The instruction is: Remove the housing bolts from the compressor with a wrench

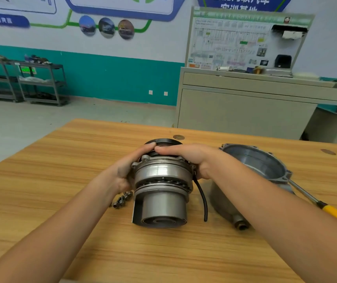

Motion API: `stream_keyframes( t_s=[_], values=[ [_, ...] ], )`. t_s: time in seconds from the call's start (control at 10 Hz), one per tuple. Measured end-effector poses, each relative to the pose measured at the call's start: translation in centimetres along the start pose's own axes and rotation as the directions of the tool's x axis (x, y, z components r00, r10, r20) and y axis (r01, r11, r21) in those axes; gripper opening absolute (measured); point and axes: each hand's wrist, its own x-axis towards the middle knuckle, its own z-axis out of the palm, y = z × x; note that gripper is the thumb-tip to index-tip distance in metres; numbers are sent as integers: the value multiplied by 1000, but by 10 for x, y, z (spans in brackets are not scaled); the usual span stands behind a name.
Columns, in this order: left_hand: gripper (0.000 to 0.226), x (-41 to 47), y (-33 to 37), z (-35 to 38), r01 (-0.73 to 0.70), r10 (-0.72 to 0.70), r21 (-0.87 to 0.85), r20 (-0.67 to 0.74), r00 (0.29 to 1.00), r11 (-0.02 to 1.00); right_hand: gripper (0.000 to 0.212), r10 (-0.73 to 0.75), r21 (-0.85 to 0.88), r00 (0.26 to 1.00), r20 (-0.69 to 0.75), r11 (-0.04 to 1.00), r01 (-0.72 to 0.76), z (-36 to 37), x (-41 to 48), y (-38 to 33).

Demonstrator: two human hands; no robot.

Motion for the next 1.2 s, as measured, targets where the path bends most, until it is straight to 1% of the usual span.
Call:
stream_keyframes(
  t_s=[0.1,0.2,0.3,0.4,0.5,0.6,0.7,0.8,0.9,1.0,1.1,1.2],
  values=[
    [57,9,2,3,64,-62,67,-35,997,996,48,40,42,999,-35,998,-39,-4,-2,5],
    [72,16,6,2,106,-92,148,-100,991,983,40,-9,-31,991,-133,999,5,-3,-2,5],
    [93,15,9,7,152,-105,261,-187,977,953,30,-68,-210,971,-227,977,20,2,-4,0],
    [76,4,27,17,179,71,699,-313,947,692,55,-145,-416,948,-282,909,16,10,0,2],
    [65,-4,70,23,63,551,942,-246,797,329,62,-285,-579,910,-302,813,63,17,-1,-1],
    [65,-11,73,29,-87,517,921,-133,846,379,67,-327,-630,887,-325,775,55,17,-4,-5],
    [64,-7,34,34,-67,396,937,-79,915,342,71,-308,-673,881,-360,740,-16,12,-5,1],
    [52,0,11,34,-154,494,907,-66,867,391,74,-350,-748,856,-379,661,-61,11,-8,0],
    [52,1,5,29,-148,506,900,-89,858,410,71,-408,-729,837,-365,685,16,5,-18,-5],
    [54,2,5,27,-146,493,898,-88,865,415,69,-448,-727,827,-340,683,71,1,-24,-4],
    [60,1,7,28,-122,479,881,-128,869,458,62,-448,-738,856,-256,663,126,13,-29,-6],
    [62,1,8,29,-98,478,883,-152,865,459,53,-539,-672,807,-241,693,262,14,-36,-11]
  ],
)
